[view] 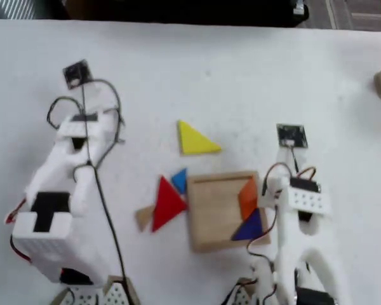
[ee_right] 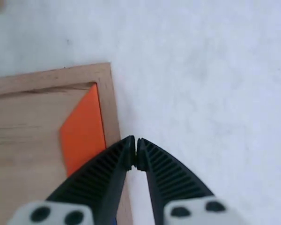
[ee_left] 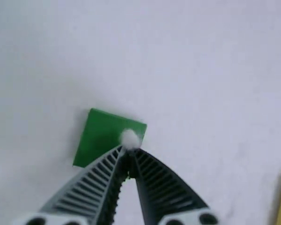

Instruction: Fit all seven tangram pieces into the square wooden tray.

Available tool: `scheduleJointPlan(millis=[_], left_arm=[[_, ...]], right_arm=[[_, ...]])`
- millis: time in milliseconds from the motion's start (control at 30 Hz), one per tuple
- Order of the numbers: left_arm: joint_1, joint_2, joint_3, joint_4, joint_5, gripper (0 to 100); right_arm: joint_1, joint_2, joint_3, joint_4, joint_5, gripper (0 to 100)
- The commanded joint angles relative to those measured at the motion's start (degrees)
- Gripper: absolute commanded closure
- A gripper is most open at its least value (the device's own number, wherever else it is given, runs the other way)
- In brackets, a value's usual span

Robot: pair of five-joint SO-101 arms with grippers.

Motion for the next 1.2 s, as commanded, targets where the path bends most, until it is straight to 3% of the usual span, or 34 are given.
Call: scheduleJointPlan(millis=[0,133,367,500,667,867,1033,1167], left_arm=[[4.8,-5.1,1.0,2.0,-6.6,98],[11.6,-10.2,5.5,5.1,-12.3,98],[30.1,-21.4,18.7,5.1,-12.3,98],[40.0,-25.2,23.4,4.8,-12.3,98],[50.2,-23.8,26.9,-6.0,-12.2,98],[55.7,-18.1,25.1,-15.5,-12.1,98],[56.0,-12.1,19.6,-14.9,-11.7,98],[56.2,-8.9,15.0,-12.7,-7.4,98]], right_arm=[[2.9,-2.3,-0.1,-0.6,3.3,98.1],[6.4,-1.4,-0.4,-0.8,4.0,98.1],[12.4,9.3,-7.0,-0.5,7.2,98.1],[15.8,19.9,-16.2,5.7,7.2,98.1],[16.8,28.7,-24.3,11.0,7.1,98.1],[16.7,28.8,-24.7,11.3,7.1,98.1],[16.7,28.8,-24.7,11.3,7.1,98.1],[16.7,28.8,-24.7,11.3,7.1,98.1]])
